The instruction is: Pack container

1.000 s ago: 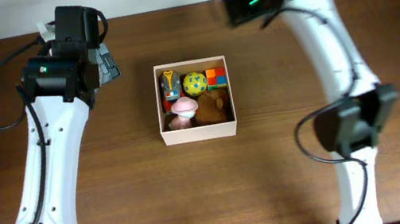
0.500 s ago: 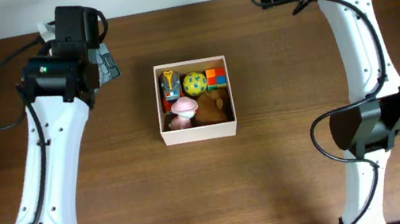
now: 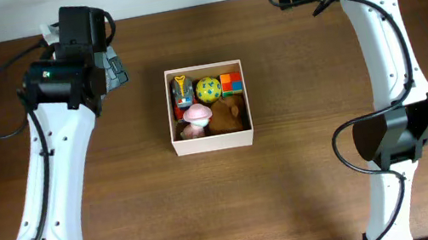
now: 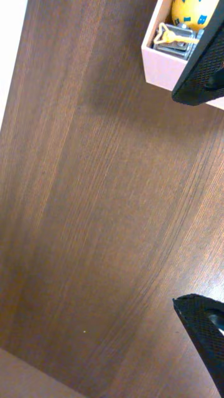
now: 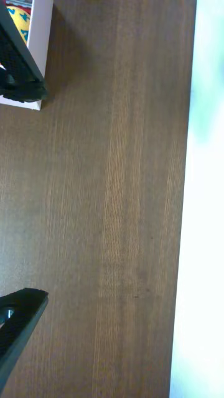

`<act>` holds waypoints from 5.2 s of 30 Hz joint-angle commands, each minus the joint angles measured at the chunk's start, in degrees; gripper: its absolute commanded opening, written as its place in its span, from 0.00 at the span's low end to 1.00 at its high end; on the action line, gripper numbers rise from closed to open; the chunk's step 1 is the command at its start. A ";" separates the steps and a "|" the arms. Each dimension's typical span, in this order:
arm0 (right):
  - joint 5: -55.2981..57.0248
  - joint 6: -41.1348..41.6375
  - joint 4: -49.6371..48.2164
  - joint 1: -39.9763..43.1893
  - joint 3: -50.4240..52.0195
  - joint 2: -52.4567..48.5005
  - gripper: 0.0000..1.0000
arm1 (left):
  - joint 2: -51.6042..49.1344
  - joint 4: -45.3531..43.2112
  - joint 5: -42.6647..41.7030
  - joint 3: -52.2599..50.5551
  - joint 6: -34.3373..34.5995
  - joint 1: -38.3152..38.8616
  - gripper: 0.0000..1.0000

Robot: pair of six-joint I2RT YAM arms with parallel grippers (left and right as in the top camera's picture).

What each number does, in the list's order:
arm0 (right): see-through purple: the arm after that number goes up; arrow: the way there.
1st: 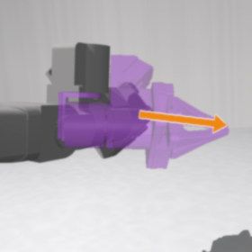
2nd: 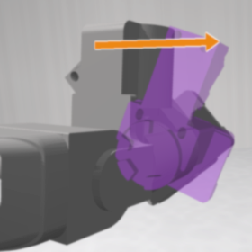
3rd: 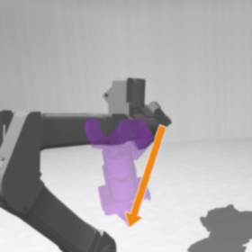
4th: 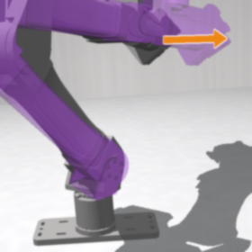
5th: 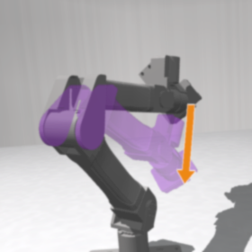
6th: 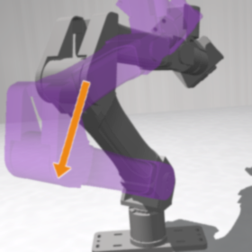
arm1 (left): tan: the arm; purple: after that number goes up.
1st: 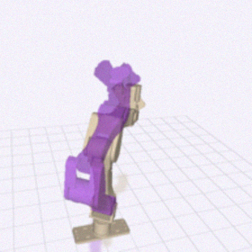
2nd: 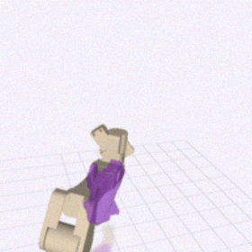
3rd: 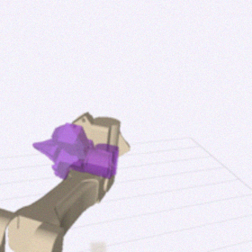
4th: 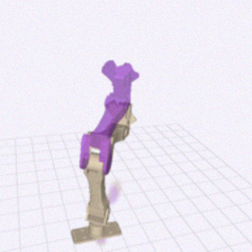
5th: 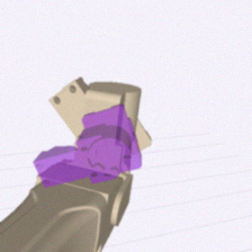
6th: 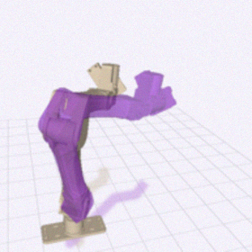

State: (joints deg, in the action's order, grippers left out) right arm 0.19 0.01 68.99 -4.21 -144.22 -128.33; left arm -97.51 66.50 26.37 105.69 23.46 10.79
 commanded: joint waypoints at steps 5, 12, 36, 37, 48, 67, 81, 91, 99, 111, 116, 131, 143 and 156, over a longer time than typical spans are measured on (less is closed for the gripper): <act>6.51 -5.60 0.04 0.22 -0.52 0.37 0.99 | -0.31 0.09 -0.04 0.11 0.72 -0.09 0.99; 6.49 -5.60 0.04 0.20 -0.55 0.37 0.99 | -0.31 0.09 -0.02 0.11 0.72 -0.09 0.99; 4.59 -5.62 -5.14 0.11 -0.42 16.33 0.99 | -0.31 0.07 -0.02 0.11 0.72 -0.09 0.99; 4.59 -5.60 -4.87 0.11 -0.15 17.94 0.99 | -0.31 0.09 -0.04 0.11 0.72 -0.09 0.99; 4.66 -5.62 -8.44 0.17 23.43 43.60 0.99 | -0.31 0.09 -0.02 0.11 0.72 -0.09 0.99; 2.84 -5.55 -37.62 0.24 98.42 102.16 0.99 | -0.31 0.09 -0.04 0.11 0.72 -0.09 0.99; -0.48 -5.53 -60.11 3.52 128.17 116.96 0.99 | -0.31 0.07 -0.04 0.11 0.72 -0.09 0.99; -0.66 -5.55 -60.26 3.96 134.25 123.60 0.99 | -0.31 0.09 -0.04 0.11 0.72 -0.09 0.99; -1.29 -5.55 -60.37 3.96 138.33 128.10 0.99 | -0.31 0.09 -0.04 0.11 0.72 -0.09 0.99; -1.20 -5.62 -68.70 3.96 143.91 128.15 0.99 | -0.31 0.07 -0.02 0.11 0.72 -0.04 0.99; -1.25 -5.62 -65.70 3.96 143.91 128.15 0.99 | -0.31 0.09 -0.04 0.11 0.72 -0.04 0.99; -0.61 -9.64 -64.48 3.96 143.91 128.15 0.99 | -0.31 0.09 -0.04 0.11 0.72 -0.04 0.99; -0.61 -9.64 -64.48 3.96 143.91 128.15 0.99 | -0.31 0.09 -0.02 0.11 0.72 -0.04 0.99; -0.61 -9.64 -64.48 3.96 143.91 128.15 0.99 | -0.31 0.07 -0.04 0.11 0.72 -0.04 0.99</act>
State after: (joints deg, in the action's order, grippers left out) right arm -0.30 -9.47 4.25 -0.78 -0.67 -0.78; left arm -97.51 66.63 26.37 105.69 23.46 10.79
